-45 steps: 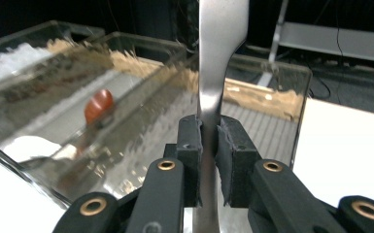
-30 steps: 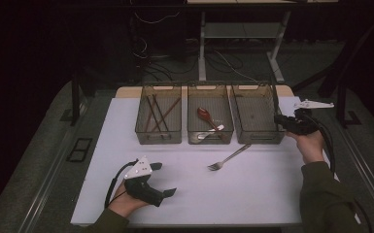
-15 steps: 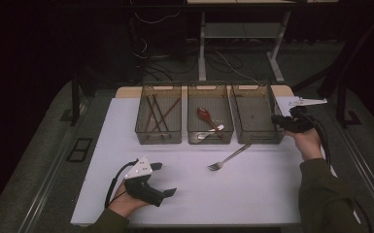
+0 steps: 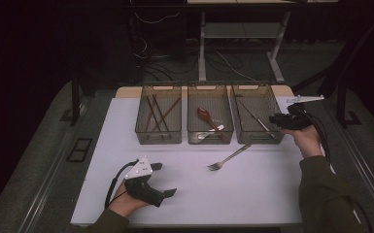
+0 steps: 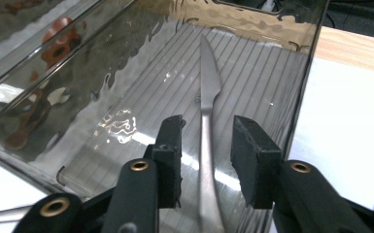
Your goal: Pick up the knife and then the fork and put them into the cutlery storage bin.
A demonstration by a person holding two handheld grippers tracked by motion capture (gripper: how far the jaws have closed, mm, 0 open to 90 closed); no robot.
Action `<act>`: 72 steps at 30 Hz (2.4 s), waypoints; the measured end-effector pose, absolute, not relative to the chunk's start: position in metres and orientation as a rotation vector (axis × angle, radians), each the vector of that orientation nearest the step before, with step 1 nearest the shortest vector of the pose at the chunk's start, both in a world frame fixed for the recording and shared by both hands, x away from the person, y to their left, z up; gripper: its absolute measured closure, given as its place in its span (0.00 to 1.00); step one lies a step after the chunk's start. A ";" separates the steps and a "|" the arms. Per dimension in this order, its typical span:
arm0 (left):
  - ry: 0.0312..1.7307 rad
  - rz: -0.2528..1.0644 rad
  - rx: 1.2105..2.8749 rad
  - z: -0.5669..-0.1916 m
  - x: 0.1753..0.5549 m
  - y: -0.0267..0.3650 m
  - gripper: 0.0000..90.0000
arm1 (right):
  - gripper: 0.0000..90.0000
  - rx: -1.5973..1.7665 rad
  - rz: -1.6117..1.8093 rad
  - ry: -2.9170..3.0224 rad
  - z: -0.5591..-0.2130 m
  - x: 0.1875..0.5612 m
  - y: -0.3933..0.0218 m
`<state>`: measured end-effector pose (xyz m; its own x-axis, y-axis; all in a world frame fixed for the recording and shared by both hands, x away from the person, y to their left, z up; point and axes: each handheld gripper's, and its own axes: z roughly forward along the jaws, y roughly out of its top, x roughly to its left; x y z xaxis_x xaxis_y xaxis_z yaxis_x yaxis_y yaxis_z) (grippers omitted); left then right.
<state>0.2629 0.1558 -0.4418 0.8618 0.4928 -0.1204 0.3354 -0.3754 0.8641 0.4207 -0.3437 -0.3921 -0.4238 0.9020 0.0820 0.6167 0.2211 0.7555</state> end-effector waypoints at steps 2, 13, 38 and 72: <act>0.606 0.191 1.997 -0.442 0.263 0.156 0.00 | 0.66 1.402 1.069 2.115 -0.390 0.417 -0.345; 0.597 0.193 2.005 -0.441 0.263 0.155 0.00 | 0.68 1.321 1.197 2.156 -0.371 0.384 -0.341; 0.589 0.189 2.014 -0.441 0.262 0.154 0.00 | 0.99 1.065 1.063 2.494 -0.416 0.369 -0.255; 0.590 0.183 2.009 -0.441 0.262 0.154 0.00 | 0.99 1.043 0.869 2.594 -0.441 0.384 -0.242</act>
